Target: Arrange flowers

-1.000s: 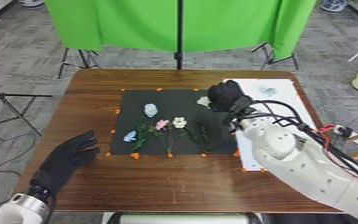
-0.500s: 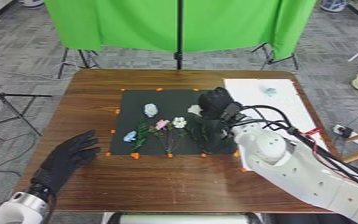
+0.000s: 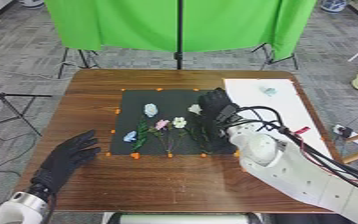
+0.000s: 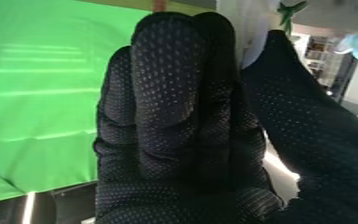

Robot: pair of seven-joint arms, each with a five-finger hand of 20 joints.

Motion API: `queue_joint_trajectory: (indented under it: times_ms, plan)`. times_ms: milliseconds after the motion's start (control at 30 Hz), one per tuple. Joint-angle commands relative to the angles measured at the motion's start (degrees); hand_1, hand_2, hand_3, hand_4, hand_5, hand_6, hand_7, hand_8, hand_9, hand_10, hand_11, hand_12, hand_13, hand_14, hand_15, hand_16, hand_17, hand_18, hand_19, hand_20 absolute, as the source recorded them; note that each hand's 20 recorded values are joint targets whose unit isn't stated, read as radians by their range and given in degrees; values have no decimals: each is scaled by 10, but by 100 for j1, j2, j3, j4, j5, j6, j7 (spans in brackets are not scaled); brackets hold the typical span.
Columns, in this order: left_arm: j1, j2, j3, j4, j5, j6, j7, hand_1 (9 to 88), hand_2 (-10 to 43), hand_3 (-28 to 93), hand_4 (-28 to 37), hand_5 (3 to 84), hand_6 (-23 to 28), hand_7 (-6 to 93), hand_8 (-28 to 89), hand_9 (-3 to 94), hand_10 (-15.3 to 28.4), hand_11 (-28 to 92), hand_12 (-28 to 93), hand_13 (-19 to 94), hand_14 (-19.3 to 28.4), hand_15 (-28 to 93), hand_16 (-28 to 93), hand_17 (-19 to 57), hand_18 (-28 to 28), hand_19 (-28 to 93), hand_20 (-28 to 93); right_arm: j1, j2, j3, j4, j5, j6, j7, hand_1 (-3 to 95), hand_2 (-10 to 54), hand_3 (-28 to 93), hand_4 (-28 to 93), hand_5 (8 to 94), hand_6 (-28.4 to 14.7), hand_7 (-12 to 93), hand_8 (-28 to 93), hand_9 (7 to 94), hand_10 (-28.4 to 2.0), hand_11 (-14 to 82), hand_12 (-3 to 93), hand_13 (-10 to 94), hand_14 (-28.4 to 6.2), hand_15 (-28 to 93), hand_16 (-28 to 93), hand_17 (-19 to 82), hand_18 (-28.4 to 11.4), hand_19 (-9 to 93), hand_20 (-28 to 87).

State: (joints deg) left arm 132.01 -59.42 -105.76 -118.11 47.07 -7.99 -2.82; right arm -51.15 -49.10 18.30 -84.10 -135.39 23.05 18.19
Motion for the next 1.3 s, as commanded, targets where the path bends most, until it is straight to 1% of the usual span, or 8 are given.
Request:
queue_joint_trajectory:
  times_ms: [33, 367, 500, 600, 900, 1067, 1167, 1300]
  plan:
    - [139, -26, 112, 185, 40, -27, -166, 240, 8, 697, -283, 314, 54, 171, -103, 271, 119, 229, 137, 212, 136, 469, -45, -116, 207, 528, 29, -24, 63, 265, 7, -167, -326, -363, 479, -95, 816, -283, 715, 31, 446, -121, 877, -28, 179, 436, 861, 12, 426, 306, 347, -129, 745, 299]
    - [161, -34, 111, 164, 40, -5, -161, 240, 8, 698, -283, 313, 54, 171, -104, 271, 119, 226, 138, 213, 136, 469, -46, -116, 207, 528, 29, -261, 167, 593, -234, -446, -888, -797, 392, -95, 796, -283, 660, 39, 448, -136, 805, -32, 207, 380, 798, 6, 443, 275, 304, -137, 719, 325]
    - [185, -47, 96, 155, 36, 27, -146, 241, 9, 696, -283, 314, 54, 170, -103, 272, 119, 227, 139, 213, 135, 468, -47, -116, 207, 528, 29, -366, 222, 750, -286, -427, -890, -927, 334, -95, 828, -283, 646, 45, 398, -127, 749, -45, 309, 287, 775, 0, 463, 231, 290, -139, 706, 346]
    - [181, -61, 95, 158, 37, 27, -147, 241, 9, 697, -283, 314, 54, 170, -103, 271, 118, 227, 139, 213, 135, 468, -46, -117, 207, 528, 29, -498, 293, 977, -374, -297, -865, -1061, 284, -95, 869, -283, 652, 52, 365, -209, 726, -55, 365, 223, 770, -3, 465, 226, 286, -141, 702, 355]
    - [219, -98, 80, 141, 46, 44, -110, 240, 9, 697, -283, 314, 55, 171, -103, 271, 119, 228, 138, 212, 135, 468, -46, -117, 207, 528, 29, -751, 577, 1720, -486, 777, -423, -1287, 128, -95, 875, -283, 547, 7, 327, -214, 608, -91, 367, 220, 682, -40, 489, 217, 241, -170, 693, 374]
    - [220, -102, 80, 138, 42, 56, -114, 240, 9, 697, -283, 314, 55, 170, -104, 271, 119, 229, 138, 212, 135, 469, -46, -117, 207, 528, 29, -550, 794, 1828, -289, 1163, -614, -723, 96, -51, 887, -280, 450, -24, 291, -188, 487, -114, 386, 220, 572, -74, 511, 189, 229, -196, 644, 356]
    - [246, -96, 71, 125, 40, 67, -109, 240, 9, 697, -283, 314, 55, 171, -103, 271, 119, 229, 138, 212, 135, 469, -46, -117, 207, 528, 29, -512, 938, 1996, -219, 1041, -1142, -287, 112, -43, 916, -267, 362, -23, 286, -182, 380, -113, 330, 208, 441, -98, 425, 160, 205, -206, 587, 303]
    - [239, -77, 62, 129, 41, 59, -119, 240, 9, 699, -283, 314, 54, 171, -103, 271, 119, 230, 138, 212, 135, 469, -46, -117, 207, 528, 29, -451, 1094, 2119, -143, 1031, -2039, 290, 138, -49, 931, -256, 234, -33, 204, -132, 227, -120, 95, 212, 209, -131, 132, 191, 116, -212, 438, 167]
